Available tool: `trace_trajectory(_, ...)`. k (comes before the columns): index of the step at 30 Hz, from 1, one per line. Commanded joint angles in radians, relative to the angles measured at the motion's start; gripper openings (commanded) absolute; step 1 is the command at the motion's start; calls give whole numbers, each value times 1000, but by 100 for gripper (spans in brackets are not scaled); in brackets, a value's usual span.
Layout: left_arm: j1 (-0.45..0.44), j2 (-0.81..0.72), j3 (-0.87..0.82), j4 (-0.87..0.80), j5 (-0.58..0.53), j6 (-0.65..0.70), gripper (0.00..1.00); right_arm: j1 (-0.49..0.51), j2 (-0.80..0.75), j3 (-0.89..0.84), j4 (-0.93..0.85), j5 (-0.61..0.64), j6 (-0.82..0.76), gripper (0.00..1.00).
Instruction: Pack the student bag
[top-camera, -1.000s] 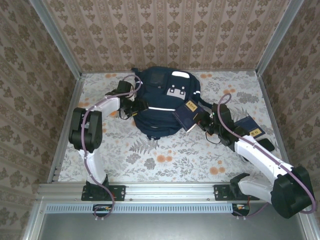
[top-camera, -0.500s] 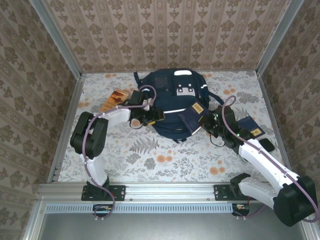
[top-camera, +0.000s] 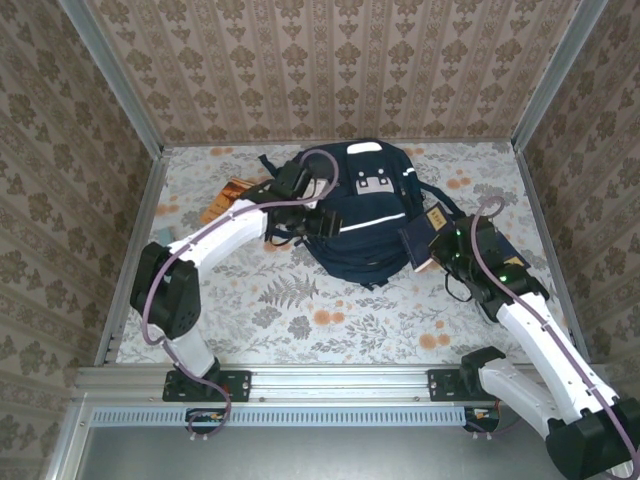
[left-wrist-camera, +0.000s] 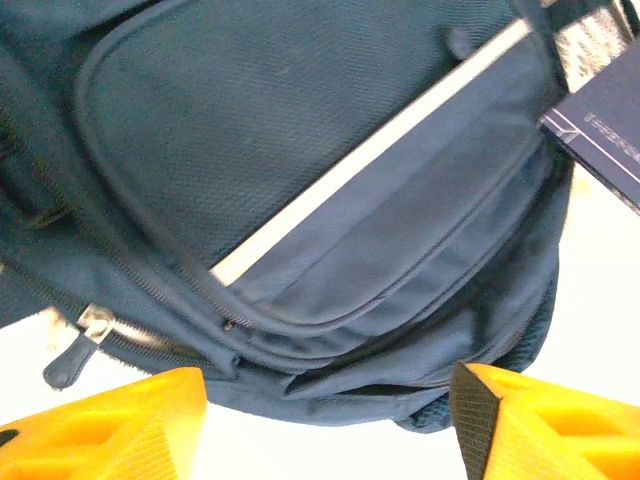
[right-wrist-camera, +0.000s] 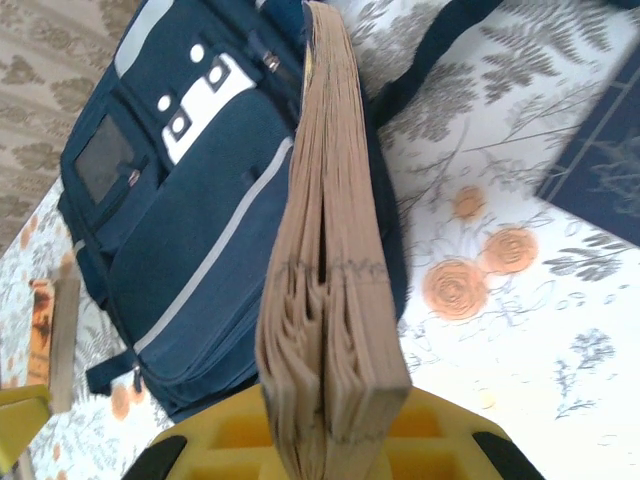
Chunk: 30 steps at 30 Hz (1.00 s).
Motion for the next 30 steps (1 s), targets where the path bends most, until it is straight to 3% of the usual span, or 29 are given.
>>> trace_trajectory(1, -44, 95, 122, -146, -40, 160, 65, -27, -36, 39, -87, 67, -20, 0)
trace_trajectory(10, -185, 332, 391, -282, -238, 384, 66, -83, -102, 29, -147, 67, -6, 0)
trace_trajectory(18, -203, 536, 603, -416, -292, 502, 68, -110, -123, 11, -155, 40, -3, 0)
trace_trajectory(25, -206, 588, 636, -394, -389, 579, 67, -115, -123, -9, -135, 12, 11, 0)
trace_trajectory(28, -207, 589, 638, -380, -403, 609, 63, -116, -123, -9, -135, 6, 11, 0)
trace_trajectory(30, -207, 588, 650, -396, -377, 635, 53, -116, -125, -6, -136, 2, 11, 0)
